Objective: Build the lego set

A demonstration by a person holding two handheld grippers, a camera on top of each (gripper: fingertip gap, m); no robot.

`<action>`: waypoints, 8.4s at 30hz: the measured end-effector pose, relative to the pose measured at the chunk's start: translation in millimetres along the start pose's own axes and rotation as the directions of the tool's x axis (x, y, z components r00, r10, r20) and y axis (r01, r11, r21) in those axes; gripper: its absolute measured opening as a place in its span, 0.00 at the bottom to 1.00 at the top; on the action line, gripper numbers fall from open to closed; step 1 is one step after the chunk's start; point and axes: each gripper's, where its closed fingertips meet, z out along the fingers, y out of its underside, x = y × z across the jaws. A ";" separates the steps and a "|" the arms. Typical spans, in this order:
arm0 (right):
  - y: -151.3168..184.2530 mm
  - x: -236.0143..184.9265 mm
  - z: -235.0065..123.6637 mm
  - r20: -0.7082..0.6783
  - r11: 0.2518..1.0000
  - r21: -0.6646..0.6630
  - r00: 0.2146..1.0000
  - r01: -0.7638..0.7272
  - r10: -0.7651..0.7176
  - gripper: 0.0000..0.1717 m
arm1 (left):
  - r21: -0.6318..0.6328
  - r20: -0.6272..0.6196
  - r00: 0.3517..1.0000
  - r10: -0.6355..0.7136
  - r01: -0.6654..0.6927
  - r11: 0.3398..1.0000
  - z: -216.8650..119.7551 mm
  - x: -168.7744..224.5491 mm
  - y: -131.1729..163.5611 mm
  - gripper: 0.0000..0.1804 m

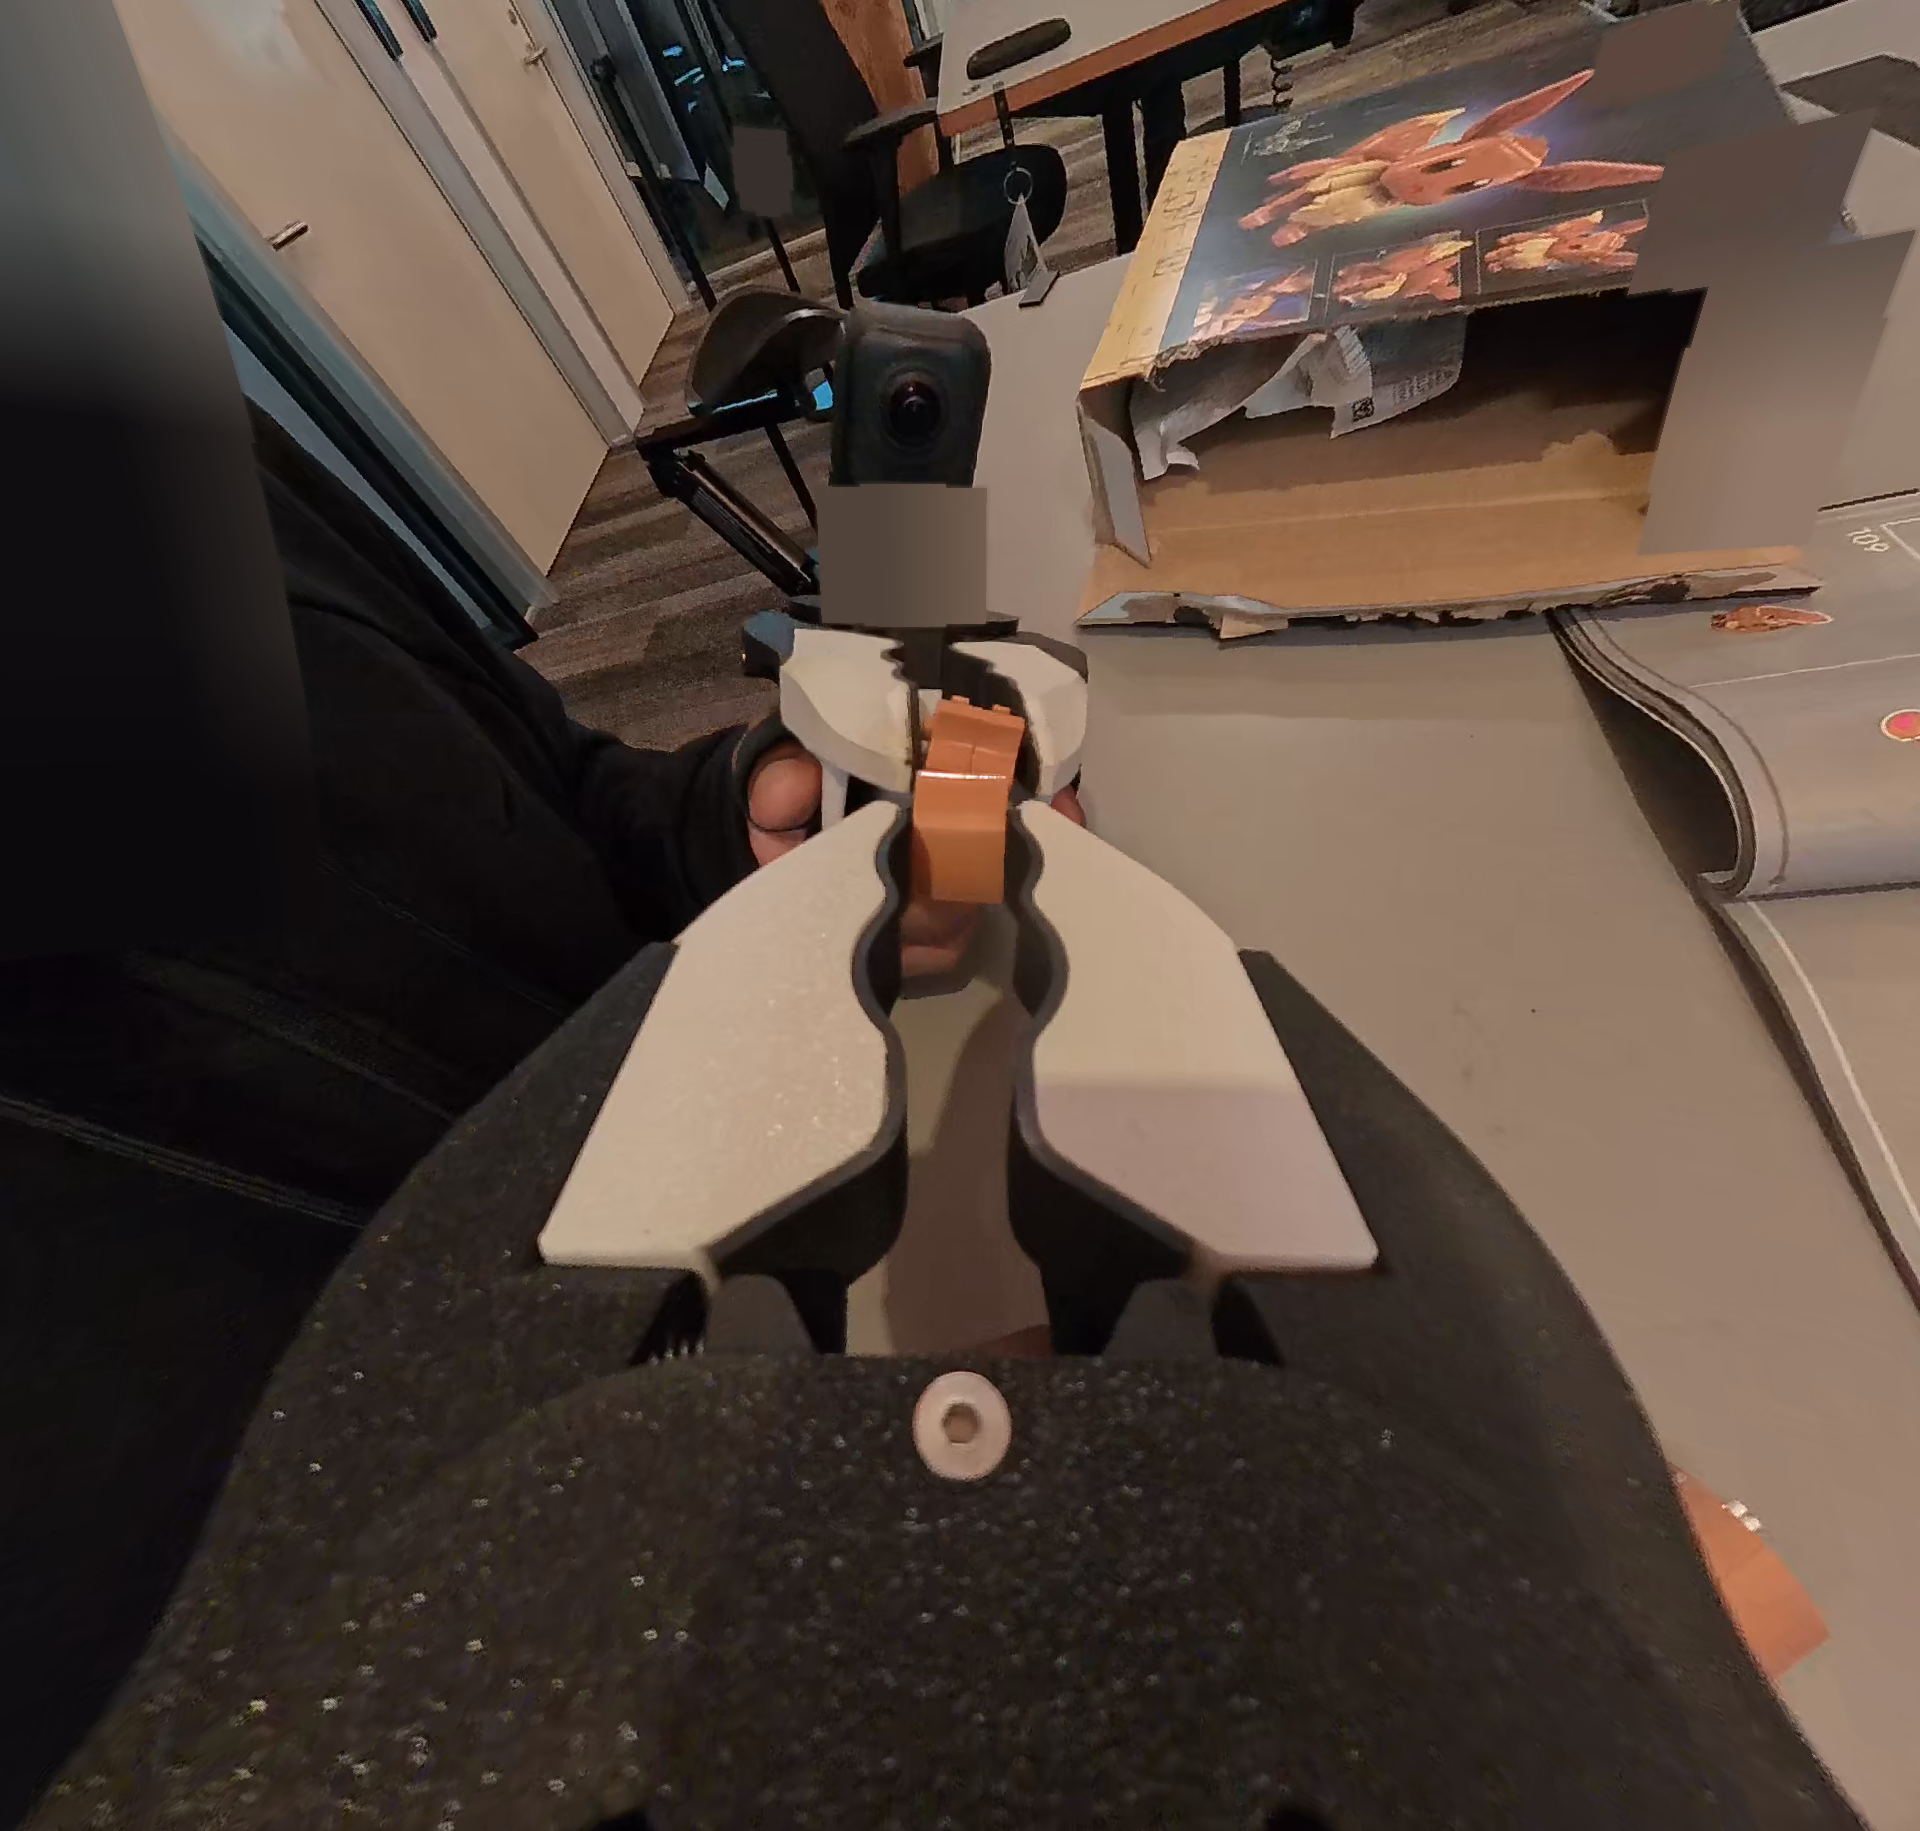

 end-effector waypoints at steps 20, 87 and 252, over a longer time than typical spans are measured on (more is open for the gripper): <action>-2.5 -4.0 0.3 0.060 1.000 -0.002 0.998 -0.029 0.029 0.10 | 0.006 -0.038 0.999 0.000 0.000 1.000 -0.9 4.8 0.6 0.10; -15.1 -1.5 2.3 0.052 0.414 -0.424 0.478 0.805 -0.877 0.05 | 0.254 -0.257 0.877 -0.406 0.467 0.847 -7.0 2.1 -12.9 0.10; -18.0 16.8 16.7 -0.186 0.412 -0.486 0.369 0.771 -0.911 0.13 | 0.333 -0.170 0.893 -0.417 0.451 0.828 -14.4 -13.0 -15.8 0.10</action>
